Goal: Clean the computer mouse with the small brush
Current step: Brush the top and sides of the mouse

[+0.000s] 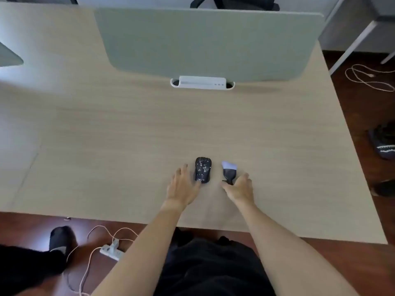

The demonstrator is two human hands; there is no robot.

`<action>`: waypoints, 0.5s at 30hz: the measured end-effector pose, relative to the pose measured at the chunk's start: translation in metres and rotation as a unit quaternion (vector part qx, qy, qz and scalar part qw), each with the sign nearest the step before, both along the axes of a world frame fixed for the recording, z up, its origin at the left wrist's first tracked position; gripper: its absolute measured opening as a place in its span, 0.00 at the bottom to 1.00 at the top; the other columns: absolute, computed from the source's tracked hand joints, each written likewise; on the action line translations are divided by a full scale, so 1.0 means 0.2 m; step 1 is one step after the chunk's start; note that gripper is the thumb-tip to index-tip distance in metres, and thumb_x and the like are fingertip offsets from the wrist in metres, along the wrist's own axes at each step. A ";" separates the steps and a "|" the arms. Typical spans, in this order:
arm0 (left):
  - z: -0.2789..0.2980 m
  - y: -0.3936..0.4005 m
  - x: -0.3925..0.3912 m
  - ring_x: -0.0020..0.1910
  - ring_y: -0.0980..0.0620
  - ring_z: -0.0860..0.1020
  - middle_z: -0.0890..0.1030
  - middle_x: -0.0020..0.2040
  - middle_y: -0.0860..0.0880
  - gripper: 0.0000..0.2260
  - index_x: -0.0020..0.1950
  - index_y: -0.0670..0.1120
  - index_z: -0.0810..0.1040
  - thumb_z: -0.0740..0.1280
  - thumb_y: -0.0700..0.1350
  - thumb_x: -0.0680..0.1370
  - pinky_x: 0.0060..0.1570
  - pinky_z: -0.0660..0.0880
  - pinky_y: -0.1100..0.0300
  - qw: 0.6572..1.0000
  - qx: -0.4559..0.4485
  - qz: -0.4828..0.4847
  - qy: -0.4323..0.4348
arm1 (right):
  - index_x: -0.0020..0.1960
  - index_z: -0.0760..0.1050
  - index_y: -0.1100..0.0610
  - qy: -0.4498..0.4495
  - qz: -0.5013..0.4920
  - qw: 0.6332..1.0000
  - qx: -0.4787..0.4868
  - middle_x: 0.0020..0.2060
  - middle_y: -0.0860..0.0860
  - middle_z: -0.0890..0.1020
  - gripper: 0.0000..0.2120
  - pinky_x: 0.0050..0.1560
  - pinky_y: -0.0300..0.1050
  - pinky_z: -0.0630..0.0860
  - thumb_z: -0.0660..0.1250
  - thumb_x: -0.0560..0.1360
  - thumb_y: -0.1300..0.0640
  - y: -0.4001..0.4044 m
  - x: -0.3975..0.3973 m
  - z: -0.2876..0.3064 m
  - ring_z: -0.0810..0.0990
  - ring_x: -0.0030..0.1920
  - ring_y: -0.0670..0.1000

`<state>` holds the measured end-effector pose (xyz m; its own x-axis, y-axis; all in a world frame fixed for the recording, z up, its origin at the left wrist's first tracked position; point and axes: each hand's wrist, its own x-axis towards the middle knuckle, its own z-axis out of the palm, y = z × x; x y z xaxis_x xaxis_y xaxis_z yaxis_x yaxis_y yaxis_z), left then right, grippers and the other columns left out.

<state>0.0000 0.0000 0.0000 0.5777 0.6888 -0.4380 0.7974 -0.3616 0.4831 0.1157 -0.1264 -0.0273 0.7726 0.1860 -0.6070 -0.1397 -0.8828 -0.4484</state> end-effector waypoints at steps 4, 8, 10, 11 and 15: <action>-0.04 0.00 0.09 0.70 0.41 0.66 0.66 0.69 0.42 0.40 0.75 0.44 0.56 0.71 0.57 0.71 0.64 0.68 0.48 0.996 -0.040 0.067 -0.038 | 0.59 0.71 0.60 -0.040 0.025 0.998 -0.029 0.58 0.59 0.75 0.18 0.56 0.55 0.75 0.66 0.73 0.51 0.03 -0.02 -0.01 0.74 0.60 0.63; -0.10 -0.01 0.17 0.65 0.41 0.70 0.69 0.64 0.43 0.40 0.71 0.45 0.60 0.72 0.60 0.67 0.60 0.71 0.48 0.999 -0.017 0.036 -0.031 | 0.47 0.73 0.58 -0.053 -0.026 0.998 0.033 0.48 0.59 0.80 0.11 0.48 0.56 0.79 0.60 0.72 0.52 0.01 -0.02 -0.03 0.79 0.51 0.61; -0.12 -0.01 0.19 0.63 0.40 0.71 0.70 0.62 0.43 0.38 0.70 0.44 0.61 0.72 0.58 0.67 0.57 0.73 0.48 1.000 0.000 0.003 -0.026 | 0.50 0.75 0.61 -0.072 -0.051 0.993 0.076 0.47 0.59 0.80 0.09 0.50 0.54 0.76 0.60 0.76 0.57 0.01 -0.02 0.01 0.78 0.50 0.60; -0.13 0.00 0.19 0.62 0.39 0.71 0.71 0.62 0.42 0.36 0.70 0.44 0.61 0.71 0.56 0.69 0.56 0.74 0.47 1.000 0.007 -0.012 -0.026 | 0.50 0.75 0.63 -0.085 -0.057 0.990 0.095 0.46 0.59 0.80 0.08 0.49 0.52 0.75 0.60 0.77 0.60 0.01 -0.01 0.02 0.78 0.49 0.60; -0.16 0.04 0.16 0.60 0.40 0.72 0.72 0.60 0.42 0.28 0.68 0.42 0.64 0.68 0.52 0.73 0.56 0.73 0.50 0.997 0.024 -0.056 -0.045 | 0.46 0.75 0.64 -0.128 -0.066 0.982 0.125 0.39 0.55 0.78 0.09 0.41 0.48 0.69 0.57 0.78 0.62 0.03 0.01 0.07 0.75 0.43 0.58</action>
